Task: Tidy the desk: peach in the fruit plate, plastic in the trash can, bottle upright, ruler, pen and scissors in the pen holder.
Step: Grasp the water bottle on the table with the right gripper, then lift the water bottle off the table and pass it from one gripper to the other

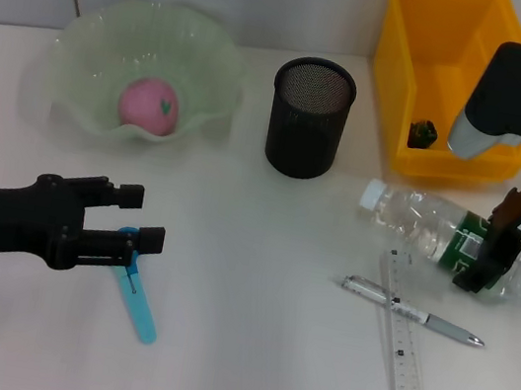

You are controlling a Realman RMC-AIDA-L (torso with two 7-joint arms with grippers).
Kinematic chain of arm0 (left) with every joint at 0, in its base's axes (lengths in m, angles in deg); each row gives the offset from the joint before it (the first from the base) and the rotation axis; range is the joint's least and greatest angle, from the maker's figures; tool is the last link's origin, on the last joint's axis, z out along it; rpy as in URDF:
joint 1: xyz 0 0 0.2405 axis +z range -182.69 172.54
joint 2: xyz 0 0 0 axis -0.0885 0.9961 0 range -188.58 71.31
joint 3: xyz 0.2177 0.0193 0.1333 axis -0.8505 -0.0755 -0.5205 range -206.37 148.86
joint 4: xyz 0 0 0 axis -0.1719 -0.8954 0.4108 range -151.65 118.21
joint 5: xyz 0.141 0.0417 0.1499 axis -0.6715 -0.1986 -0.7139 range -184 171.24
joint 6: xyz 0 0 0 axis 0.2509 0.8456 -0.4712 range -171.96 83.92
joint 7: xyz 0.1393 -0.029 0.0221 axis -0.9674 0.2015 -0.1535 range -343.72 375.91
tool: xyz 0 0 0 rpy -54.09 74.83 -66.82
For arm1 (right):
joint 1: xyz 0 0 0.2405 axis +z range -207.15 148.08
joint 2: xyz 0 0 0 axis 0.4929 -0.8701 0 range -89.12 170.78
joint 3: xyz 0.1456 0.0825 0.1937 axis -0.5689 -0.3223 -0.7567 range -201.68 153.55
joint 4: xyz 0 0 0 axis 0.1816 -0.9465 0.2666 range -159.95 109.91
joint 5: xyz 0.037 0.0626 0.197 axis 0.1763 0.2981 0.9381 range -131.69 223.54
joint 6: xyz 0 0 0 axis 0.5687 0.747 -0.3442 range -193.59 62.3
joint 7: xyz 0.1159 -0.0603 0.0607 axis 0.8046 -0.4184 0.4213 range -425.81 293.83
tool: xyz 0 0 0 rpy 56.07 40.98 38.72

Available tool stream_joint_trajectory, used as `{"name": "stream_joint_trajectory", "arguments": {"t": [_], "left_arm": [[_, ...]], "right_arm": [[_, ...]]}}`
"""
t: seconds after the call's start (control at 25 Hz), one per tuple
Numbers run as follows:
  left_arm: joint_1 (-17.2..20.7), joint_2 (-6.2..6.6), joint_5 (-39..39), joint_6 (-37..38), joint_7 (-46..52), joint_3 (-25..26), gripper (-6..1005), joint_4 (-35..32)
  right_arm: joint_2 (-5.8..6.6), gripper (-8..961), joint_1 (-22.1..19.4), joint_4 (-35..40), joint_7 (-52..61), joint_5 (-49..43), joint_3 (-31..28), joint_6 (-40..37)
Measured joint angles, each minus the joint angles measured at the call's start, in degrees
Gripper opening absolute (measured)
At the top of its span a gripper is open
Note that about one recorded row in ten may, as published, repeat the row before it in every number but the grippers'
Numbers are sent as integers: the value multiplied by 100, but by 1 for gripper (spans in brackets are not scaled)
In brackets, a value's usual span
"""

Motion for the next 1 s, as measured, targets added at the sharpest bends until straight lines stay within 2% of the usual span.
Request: {"name": "stream_joint_trajectory", "arguments": {"t": [0.52,0.8,1.0], "left_arm": [[8,-8,0,14,0,0,785,-2],[13,-4,8,19,0,0,785,-1],[5,5,16,20,0,0,784,-2]], "right_arm": [[-10,778,-138,196,4,14,-64,112],[-99,777,-431,690,-167,86,-81,129],[-115,776,-681,1148,-278,446,-156,-1]]}}
